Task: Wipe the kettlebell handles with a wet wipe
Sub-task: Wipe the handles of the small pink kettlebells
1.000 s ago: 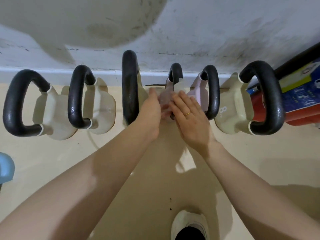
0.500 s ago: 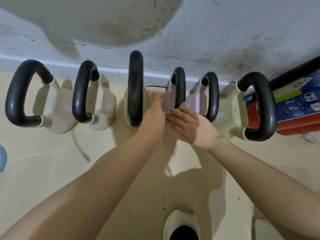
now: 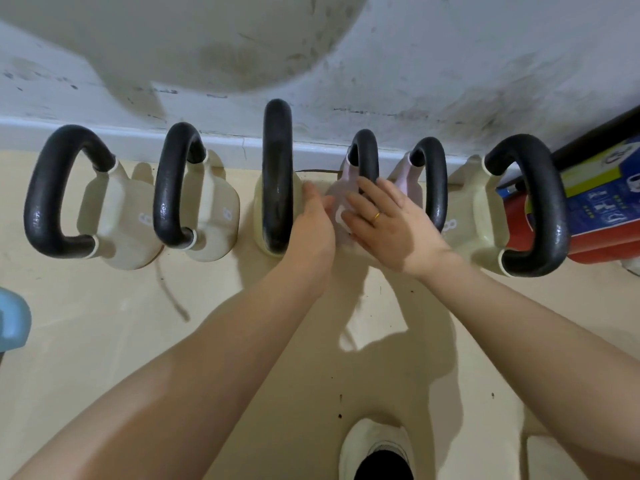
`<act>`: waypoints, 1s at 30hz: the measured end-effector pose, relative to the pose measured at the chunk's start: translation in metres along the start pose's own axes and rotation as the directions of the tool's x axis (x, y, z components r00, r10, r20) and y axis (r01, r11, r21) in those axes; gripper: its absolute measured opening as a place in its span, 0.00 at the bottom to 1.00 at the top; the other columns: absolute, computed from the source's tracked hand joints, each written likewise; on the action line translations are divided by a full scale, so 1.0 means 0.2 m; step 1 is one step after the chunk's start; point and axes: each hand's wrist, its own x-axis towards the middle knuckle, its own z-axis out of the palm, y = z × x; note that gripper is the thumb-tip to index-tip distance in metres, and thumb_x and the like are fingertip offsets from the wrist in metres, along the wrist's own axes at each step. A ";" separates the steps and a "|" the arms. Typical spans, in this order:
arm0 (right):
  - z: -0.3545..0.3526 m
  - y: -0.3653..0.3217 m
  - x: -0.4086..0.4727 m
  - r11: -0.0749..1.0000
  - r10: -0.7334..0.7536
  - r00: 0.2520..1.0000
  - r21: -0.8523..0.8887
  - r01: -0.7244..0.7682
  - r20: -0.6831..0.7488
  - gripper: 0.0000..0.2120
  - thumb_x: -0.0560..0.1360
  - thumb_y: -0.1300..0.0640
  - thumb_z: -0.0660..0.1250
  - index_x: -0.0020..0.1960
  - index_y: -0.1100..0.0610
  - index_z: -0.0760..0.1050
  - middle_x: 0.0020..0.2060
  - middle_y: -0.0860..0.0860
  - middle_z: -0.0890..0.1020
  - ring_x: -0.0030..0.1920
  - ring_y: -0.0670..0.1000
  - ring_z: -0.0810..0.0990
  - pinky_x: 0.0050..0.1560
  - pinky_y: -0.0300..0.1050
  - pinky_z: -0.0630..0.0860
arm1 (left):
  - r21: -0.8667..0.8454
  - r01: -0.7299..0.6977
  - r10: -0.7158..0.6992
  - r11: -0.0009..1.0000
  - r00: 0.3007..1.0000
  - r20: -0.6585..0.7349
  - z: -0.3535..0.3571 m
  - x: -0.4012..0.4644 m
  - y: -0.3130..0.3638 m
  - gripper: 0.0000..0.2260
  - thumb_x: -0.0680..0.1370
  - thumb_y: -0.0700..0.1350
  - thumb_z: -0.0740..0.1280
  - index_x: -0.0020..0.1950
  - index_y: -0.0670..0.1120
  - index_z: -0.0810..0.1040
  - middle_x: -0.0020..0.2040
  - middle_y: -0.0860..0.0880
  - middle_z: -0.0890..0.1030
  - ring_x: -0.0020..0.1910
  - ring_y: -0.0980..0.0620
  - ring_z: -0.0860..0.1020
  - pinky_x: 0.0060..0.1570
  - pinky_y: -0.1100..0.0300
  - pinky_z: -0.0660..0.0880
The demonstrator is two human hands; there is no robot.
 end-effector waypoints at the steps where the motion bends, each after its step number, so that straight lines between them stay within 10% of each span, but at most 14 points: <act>1: 0.00 -0.04 -0.01 0.995 0.087 0.996 0.056 -0.086 -0.014 0.15 0.72 0.59 0.70 0.57 0.60 0.75 0.60 0.60 0.76 0.63 0.63 0.73 0.67 0.58 0.65 | 0.000 0.012 -0.012 1.000 1.000 0.011 0.00 0.00 0.00 0.26 0.81 0.58 0.44 0.68 0.46 0.70 0.66 0.48 0.74 0.51 0.57 0.70 0.44 0.68 0.65; 6: 0.01 -0.24 -0.06 0.872 0.381 0.916 0.280 -0.401 0.126 0.31 0.73 0.58 0.68 0.71 0.61 0.57 0.71 0.58 0.62 0.71 0.62 0.61 0.67 0.58 0.67 | 0.012 0.003 -0.003 1.000 1.000 0.020 -0.01 0.04 -0.03 0.27 0.80 0.60 0.45 0.66 0.47 0.73 0.66 0.48 0.74 0.63 0.53 0.71 0.57 0.62 0.64; 10: -0.09 -0.13 0.12 0.306 0.652 0.587 0.542 -0.783 0.481 0.32 0.79 0.50 0.59 0.76 0.58 0.47 0.72 0.60 0.64 0.72 0.58 0.64 0.71 0.51 0.62 | 0.019 -0.035 0.034 0.999 0.999 0.032 0.01 0.05 -0.03 0.26 0.80 0.60 0.44 0.56 0.49 0.77 0.57 0.49 0.80 0.59 0.53 0.74 0.61 0.59 0.65; 13: -0.18 -0.21 0.09 0.040 0.557 0.614 0.720 -0.693 0.560 0.31 0.79 0.50 0.54 0.76 0.55 0.42 0.70 0.56 0.67 0.68 0.54 0.70 0.68 0.47 0.66 | -0.028 -0.020 0.022 0.999 0.997 0.072 0.06 0.03 -0.01 0.26 0.80 0.59 0.44 0.45 0.48 0.78 0.44 0.49 0.81 0.51 0.52 0.77 0.64 0.55 0.69; 16: -0.25 -0.23 0.09 -0.089 0.516 0.623 0.760 -0.644 0.588 0.27 0.80 0.47 0.50 0.76 0.54 0.50 0.73 0.55 0.63 0.73 0.52 0.62 0.74 0.53 0.59 | -0.077 -0.013 0.020 0.997 0.996 0.088 0.11 0.01 0.02 0.26 0.80 0.59 0.46 0.53 0.44 0.78 0.52 0.46 0.81 0.53 0.52 0.78 0.63 0.57 0.69; 19: -0.27 -0.09 0.24 -0.437 0.554 0.348 0.620 -0.652 0.756 0.13 0.81 0.46 0.51 0.52 0.44 0.74 0.51 0.52 0.81 0.56 0.52 0.78 0.63 0.51 0.72 | -0.061 -0.022 0.024 0.998 0.999 0.022 0.11 0.06 0.00 0.25 0.80 0.60 0.47 0.56 0.45 0.77 0.48 0.50 0.82 0.51 0.53 0.78 0.47 0.64 0.72; 22: -0.22 -0.04 0.27 -0.690 0.442 0.197 0.472 -0.549 0.875 0.16 0.81 0.45 0.52 0.36 0.43 0.67 0.35 0.47 0.78 0.41 0.46 0.79 0.44 0.39 0.75 | 0.009 -0.045 0.045 0.999 0.999 0.009 0.10 0.07 -0.02 0.26 0.80 0.60 0.45 0.57 0.47 0.77 0.42 0.53 0.79 0.45 0.58 0.77 0.41 0.65 0.70; 30: -0.20 0.05 0.30 -0.800 0.398 0.096 0.396 -0.450 0.913 0.22 0.78 0.51 0.61 0.27 0.56 0.74 0.27 0.50 0.81 0.37 0.53 0.81 0.46 0.51 0.78 | 0.027 -0.119 0.118 0.993 0.992 0.046 0.11 0.11 -0.01 0.26 0.81 0.58 0.44 0.58 0.48 0.78 0.51 0.48 0.82 0.53 0.51 0.79 0.47 0.63 0.74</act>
